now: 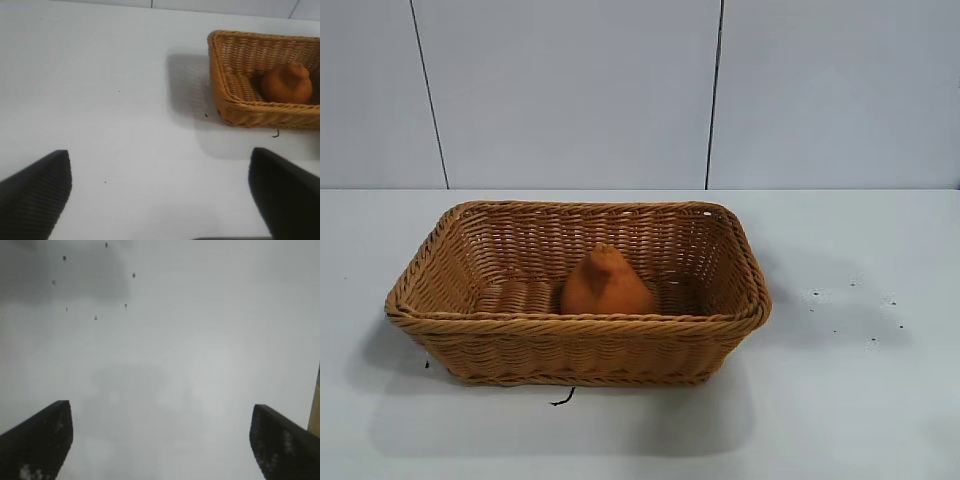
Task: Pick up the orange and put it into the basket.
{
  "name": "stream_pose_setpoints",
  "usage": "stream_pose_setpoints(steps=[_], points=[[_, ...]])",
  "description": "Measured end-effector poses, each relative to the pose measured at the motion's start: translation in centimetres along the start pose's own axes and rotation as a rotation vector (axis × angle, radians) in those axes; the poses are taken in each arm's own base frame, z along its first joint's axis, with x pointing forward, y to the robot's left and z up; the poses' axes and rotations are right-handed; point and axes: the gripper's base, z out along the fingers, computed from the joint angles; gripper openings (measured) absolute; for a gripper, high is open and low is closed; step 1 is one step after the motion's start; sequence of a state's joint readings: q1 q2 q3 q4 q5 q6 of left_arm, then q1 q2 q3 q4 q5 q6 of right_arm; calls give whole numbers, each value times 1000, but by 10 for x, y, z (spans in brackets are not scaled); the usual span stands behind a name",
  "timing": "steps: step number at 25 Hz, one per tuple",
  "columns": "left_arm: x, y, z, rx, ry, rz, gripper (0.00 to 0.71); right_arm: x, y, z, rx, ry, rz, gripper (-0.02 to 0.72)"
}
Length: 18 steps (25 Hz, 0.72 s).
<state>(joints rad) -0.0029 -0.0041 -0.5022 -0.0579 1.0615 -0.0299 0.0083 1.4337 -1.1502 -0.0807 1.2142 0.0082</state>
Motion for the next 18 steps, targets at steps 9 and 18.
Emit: stream_pose_setpoints(steps=[9,18], points=[[0,0,0,0,0,0,692,122,6,-9,-38,-171,13,696],[0,0,0,0,0,0,692,200,8,-8,-38,-508,6,696]])
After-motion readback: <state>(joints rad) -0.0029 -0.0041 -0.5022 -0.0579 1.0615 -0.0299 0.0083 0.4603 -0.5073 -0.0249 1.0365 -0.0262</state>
